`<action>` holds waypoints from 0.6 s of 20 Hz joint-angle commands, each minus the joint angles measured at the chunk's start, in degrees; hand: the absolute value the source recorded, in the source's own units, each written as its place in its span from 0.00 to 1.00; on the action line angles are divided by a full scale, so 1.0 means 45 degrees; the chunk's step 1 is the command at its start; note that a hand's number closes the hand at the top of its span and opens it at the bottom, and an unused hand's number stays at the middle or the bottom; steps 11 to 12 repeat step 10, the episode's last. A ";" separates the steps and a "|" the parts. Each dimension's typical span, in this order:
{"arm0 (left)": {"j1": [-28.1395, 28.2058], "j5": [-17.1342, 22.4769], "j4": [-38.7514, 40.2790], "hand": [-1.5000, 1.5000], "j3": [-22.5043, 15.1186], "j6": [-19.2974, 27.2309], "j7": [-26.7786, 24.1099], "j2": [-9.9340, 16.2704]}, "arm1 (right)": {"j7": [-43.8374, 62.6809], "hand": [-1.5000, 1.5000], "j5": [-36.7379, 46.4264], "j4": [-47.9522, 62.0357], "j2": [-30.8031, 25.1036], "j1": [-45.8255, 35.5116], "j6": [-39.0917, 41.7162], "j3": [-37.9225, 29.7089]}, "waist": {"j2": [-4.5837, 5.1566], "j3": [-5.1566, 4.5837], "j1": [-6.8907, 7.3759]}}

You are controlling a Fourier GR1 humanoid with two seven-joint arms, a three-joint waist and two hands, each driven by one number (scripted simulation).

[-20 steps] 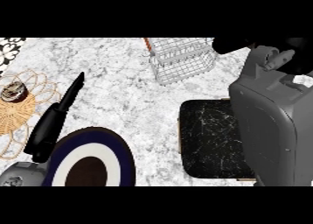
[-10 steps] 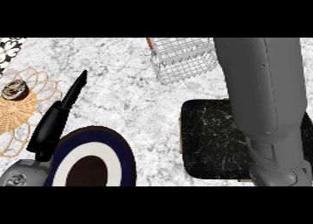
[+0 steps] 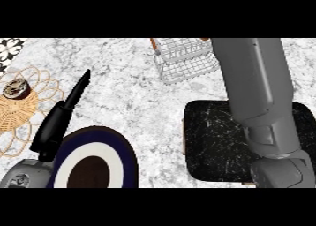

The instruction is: Pick the croissant from the tray and place it in the tiered basket

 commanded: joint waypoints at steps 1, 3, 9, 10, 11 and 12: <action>0.0073 0.0019 -0.0007 0.50 0.0028 -0.0020 0.0075 -0.0060 | -0.0711 0.00 -0.0485 0.0964 0.0038 -0.0192 -0.3459 -0.0291 | -0.0043 0.0003 0.0022; 0.0026 0.0035 -0.0036 0.50 0.0261 -0.0159 0.0131 0.0242 | -0.0723 0.00 0.0578 0.1091 0.0028 -0.0375 -0.4650 -0.0284 | -0.0094 -0.0006 -0.0159; 0.0942 -0.0043 -0.0110 0.50 0.0269 0.0147 -0.0105 0.0023 | 0.1957 0.00 0.3510 0.0770 -0.1223 -0.0704 -0.5499 -0.0667 | -0.0427 -0.0025 -0.0826; 0.0926 -0.0076 0.0142 0.50 0.0548 0.0304 -0.0142 0.0089 | 0.2412 0.00 0.3858 0.0037 -0.0748 -0.0030 -0.5713 -0.0624 | -0.0516 -0.0019 -0.1121; 0.0926 -0.0076 0.0142 0.50 0.0548 0.0304 -0.0142 0.0089 | 0.2412 0.00 0.3858 0.0037 -0.0748 -0.0030 -0.5713 -0.0624 | -0.0516 -0.0019 -0.1121; 0.0926 -0.0076 0.0142 0.50 0.0548 0.0304 -0.0142 0.0089 | 0.2412 0.00 0.3858 0.0037 -0.0748 -0.0030 -0.5713 -0.0624 | -0.0516 -0.0019 -0.1121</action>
